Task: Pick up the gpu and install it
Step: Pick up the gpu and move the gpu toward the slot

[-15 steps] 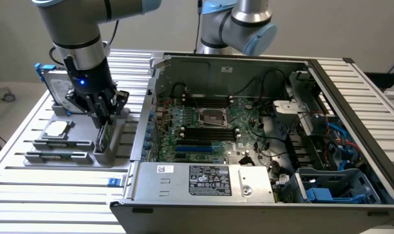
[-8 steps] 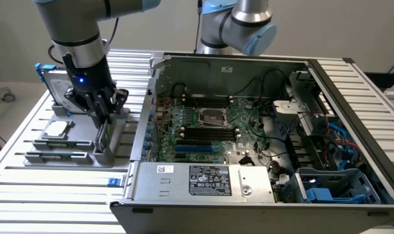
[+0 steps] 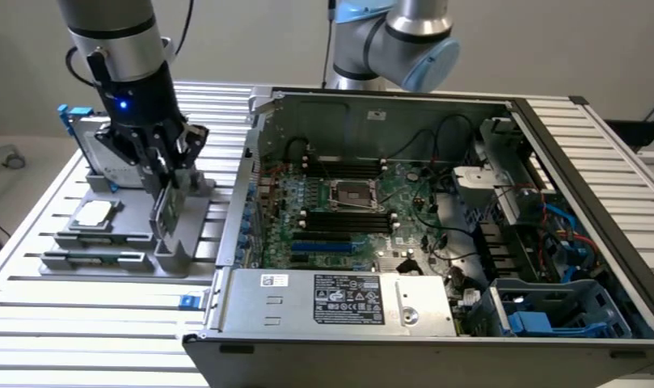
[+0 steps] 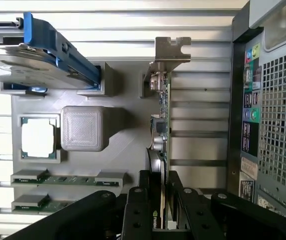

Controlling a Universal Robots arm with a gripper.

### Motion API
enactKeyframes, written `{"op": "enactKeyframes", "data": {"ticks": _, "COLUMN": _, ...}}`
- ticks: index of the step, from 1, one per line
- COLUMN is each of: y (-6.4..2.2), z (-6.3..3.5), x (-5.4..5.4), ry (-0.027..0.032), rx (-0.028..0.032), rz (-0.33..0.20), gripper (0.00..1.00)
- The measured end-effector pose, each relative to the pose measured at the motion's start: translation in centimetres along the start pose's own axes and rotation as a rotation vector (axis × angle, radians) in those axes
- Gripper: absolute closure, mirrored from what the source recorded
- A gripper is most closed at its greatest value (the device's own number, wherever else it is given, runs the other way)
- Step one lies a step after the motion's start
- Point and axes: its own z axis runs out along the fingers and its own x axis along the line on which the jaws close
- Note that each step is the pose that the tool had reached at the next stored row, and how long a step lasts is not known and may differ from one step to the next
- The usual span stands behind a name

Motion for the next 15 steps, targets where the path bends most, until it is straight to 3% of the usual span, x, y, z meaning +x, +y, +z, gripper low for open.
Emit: {"op": "enactKeyframes", "data": {"ticks": 15, "y": 0.19, "z": -6.86, "x": -0.2, "ry": 0.0003, "rx": 0.0001, "rz": -0.003, "gripper": 0.73}}
